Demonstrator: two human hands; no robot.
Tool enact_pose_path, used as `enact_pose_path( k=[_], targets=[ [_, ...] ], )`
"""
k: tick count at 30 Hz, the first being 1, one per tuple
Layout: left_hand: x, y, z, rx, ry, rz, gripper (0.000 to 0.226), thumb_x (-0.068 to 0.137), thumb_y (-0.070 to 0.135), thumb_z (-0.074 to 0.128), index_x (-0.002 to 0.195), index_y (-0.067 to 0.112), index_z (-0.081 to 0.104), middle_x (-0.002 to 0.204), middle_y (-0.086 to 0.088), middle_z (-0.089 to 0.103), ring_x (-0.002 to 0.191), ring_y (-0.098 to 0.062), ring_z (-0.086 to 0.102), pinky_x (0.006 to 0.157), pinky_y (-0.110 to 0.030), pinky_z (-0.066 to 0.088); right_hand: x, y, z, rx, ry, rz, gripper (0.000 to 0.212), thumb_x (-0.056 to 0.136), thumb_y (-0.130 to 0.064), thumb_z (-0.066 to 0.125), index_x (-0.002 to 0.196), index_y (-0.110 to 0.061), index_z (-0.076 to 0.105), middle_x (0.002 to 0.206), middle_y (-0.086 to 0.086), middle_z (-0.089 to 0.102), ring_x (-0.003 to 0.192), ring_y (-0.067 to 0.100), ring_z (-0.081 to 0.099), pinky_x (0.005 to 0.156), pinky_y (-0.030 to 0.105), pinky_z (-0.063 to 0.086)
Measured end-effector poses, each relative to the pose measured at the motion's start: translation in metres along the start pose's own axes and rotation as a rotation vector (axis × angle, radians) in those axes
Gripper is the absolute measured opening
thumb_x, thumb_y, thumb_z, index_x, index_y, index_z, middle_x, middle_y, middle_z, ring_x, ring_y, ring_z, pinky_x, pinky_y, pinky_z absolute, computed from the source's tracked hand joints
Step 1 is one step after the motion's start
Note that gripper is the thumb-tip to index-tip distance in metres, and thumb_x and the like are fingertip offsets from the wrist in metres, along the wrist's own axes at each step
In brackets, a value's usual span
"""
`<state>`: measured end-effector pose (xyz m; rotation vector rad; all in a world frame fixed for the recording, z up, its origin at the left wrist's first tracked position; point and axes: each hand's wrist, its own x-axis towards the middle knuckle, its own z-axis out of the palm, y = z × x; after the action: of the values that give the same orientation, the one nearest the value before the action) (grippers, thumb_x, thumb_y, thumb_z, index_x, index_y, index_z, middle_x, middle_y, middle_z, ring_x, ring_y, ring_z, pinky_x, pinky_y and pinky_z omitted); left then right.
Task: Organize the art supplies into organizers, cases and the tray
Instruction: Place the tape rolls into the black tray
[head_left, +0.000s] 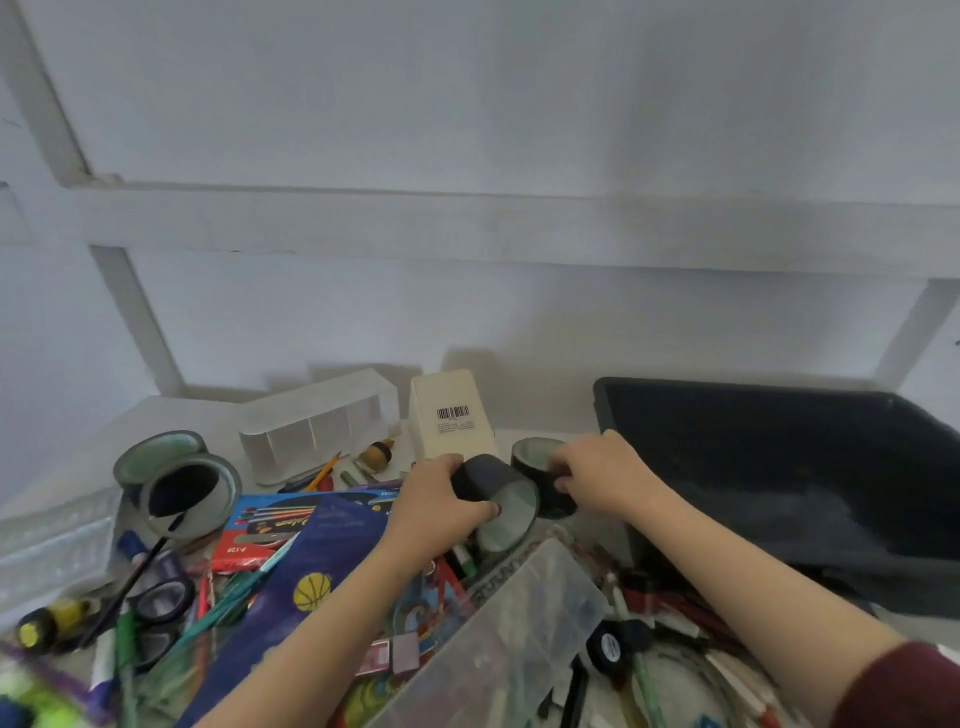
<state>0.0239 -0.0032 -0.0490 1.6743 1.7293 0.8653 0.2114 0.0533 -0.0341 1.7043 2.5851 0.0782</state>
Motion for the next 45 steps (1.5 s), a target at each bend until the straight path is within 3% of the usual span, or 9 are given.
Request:
enact_pose_path(
  k=[3,8,12,16,23,26,33,38,45],
  targets=[
    [0.003,0.008,-0.008,-0.135,0.016,-0.102,0.05,0.069,0.019,0.08,0.112,0.022,0.054,0.1,0.006,0.059,0.097,-0.016,0.057,0.083,-0.031,0.049,-0.002,0.005,-0.004,0.27,0.009,0.053,0.026,0.097,-0.029,0.047,0.12,-0.022,0.057,0.117,0.0,0.063,0.11,0.02,0.056,0.105,0.041,0.034],
    [0.008,0.028,-0.017,-0.433,0.046,-0.207,0.052,0.069,0.021,0.082,0.109,0.016,0.049,0.101,0.0,0.06,0.091,-0.015,0.059,0.075,-0.026,0.049,-0.009,0.02,-0.011,0.883,0.112,0.219,0.032,0.095,-0.021,0.053,0.125,-0.01,0.054,0.12,0.004,0.058,0.107,0.017,0.053,0.086,0.026,0.04],
    [0.01,0.057,-0.02,-0.447,0.081,-0.071,0.033,0.086,0.018,0.066,0.118,0.012,0.056,0.097,0.006,0.063,0.079,-0.004,0.056,0.063,-0.014,0.04,-0.011,0.046,-0.025,1.318,0.176,0.286,0.016,0.096,-0.016,0.051,0.109,-0.012,0.06,0.091,-0.002,0.061,0.079,0.01,0.053,0.065,0.02,0.039],
    [0.014,0.091,-0.011,-0.411,0.085,0.114,0.022,0.092,0.003,0.054,0.109,0.016,0.059,0.095,0.007,0.065,0.083,-0.005,0.058,0.061,-0.006,0.042,-0.014,0.089,-0.038,1.513,0.212,0.289,0.014,0.095,-0.02,0.051,0.084,-0.02,0.06,0.075,-0.003,0.054,0.065,0.011,0.043,0.062,0.025,0.034],
    [0.034,0.14,0.055,0.082,0.032,0.47,0.023,0.086,0.005,0.062,0.106,0.016,0.066,0.097,0.008,0.064,0.084,-0.005,0.056,0.08,-0.018,0.045,-0.034,0.16,-0.026,1.102,0.311,0.348,0.005,0.09,-0.016,0.061,0.095,-0.016,0.063,0.096,0.003,0.064,0.091,0.019,0.057,0.075,0.029,0.04],
    [0.045,0.152,0.088,0.309,-0.04,0.553,0.024,0.085,0.008,0.061,0.106,0.017,0.067,0.107,0.001,0.069,0.1,-0.019,0.061,0.098,-0.034,0.044,-0.041,0.178,-0.008,0.74,0.257,0.426,0.026,0.088,-0.019,0.064,0.113,-0.013,0.062,0.107,0.003,0.062,0.1,0.022,0.057,0.087,0.03,0.041],
    [0.073,0.148,0.143,0.663,-0.127,0.487,0.022,0.088,0.01,0.056,0.106,0.019,0.064,0.109,-0.003,0.065,0.105,-0.024,0.053,0.1,-0.032,0.033,-0.056,0.192,0.011,0.291,0.13,0.455,0.028,0.093,-0.027,0.052,0.12,-0.022,0.055,0.117,0.003,0.063,0.11,0.024,0.056,0.096,0.036,0.035],
    [0.079,0.142,0.154,0.746,-0.171,0.421,0.02,0.089,0.004,0.054,0.105,0.009,0.065,0.106,-0.009,0.066,0.098,-0.025,0.061,0.097,-0.032,0.045,-0.056,0.189,0.023,0.183,0.147,0.402,0.006,0.094,-0.024,0.049,0.098,-0.026,0.053,0.102,0.001,0.065,0.103,0.022,0.055,0.098,0.037,0.028],
    [0.092,0.138,0.167,0.865,-0.17,0.429,0.018,0.092,0.008,0.053,0.106,0.009,0.064,0.105,-0.009,0.066,0.096,-0.024,0.062,0.096,-0.033,0.042,-0.053,0.186,0.031,0.125,0.162,0.339,0.013,0.095,-0.02,0.048,0.103,-0.024,0.056,0.099,-0.002,0.063,0.101,0.018,0.055,0.103,0.04,0.028]
  ],
)
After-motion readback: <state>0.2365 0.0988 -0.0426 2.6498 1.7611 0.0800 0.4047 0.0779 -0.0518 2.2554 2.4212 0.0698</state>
